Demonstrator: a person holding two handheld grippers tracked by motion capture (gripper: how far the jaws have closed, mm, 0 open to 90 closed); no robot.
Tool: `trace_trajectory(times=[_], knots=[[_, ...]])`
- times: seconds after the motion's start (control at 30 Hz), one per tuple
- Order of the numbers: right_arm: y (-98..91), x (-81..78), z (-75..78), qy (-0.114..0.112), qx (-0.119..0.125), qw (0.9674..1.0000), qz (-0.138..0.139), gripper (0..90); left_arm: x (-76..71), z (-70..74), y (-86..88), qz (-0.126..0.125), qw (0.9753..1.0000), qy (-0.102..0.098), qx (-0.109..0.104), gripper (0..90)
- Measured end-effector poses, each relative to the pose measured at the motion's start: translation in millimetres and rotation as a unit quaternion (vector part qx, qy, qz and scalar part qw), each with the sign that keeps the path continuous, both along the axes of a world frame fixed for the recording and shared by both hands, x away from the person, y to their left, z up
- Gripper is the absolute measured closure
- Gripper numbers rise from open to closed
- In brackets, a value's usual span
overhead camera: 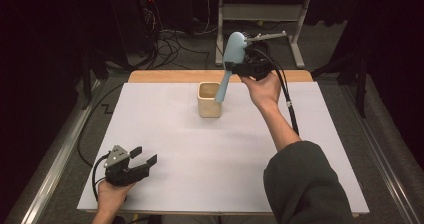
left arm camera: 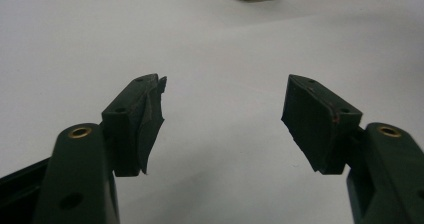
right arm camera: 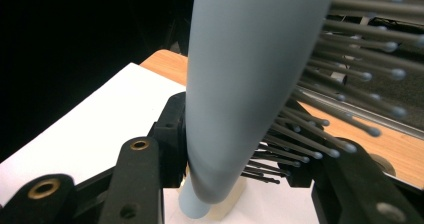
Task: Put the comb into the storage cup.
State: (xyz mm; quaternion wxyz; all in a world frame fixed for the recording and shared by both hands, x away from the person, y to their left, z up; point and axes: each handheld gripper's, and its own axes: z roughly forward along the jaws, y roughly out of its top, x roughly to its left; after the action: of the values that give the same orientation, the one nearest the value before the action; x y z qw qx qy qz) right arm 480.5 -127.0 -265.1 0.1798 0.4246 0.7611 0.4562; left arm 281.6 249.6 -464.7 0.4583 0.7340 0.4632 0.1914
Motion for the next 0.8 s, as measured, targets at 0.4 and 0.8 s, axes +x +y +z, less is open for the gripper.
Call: trace_trajectory(times=[0.4, 0.8], knots=[[14.8, 12.1, 3.1, -0.005, -0.006, 0.9999, -0.009, 55.2, -0.2, -0.4, -0.8, -0.002, 1.0000, 0.000, 0.003, 33.0], [23.4, 20.0, -1.3, -0.010, -0.015, 0.9997, -0.016, 54.9, 0.0, -0.9, -0.7, 0.000, 1.0000, 0.004, 0.004, 33.0]])
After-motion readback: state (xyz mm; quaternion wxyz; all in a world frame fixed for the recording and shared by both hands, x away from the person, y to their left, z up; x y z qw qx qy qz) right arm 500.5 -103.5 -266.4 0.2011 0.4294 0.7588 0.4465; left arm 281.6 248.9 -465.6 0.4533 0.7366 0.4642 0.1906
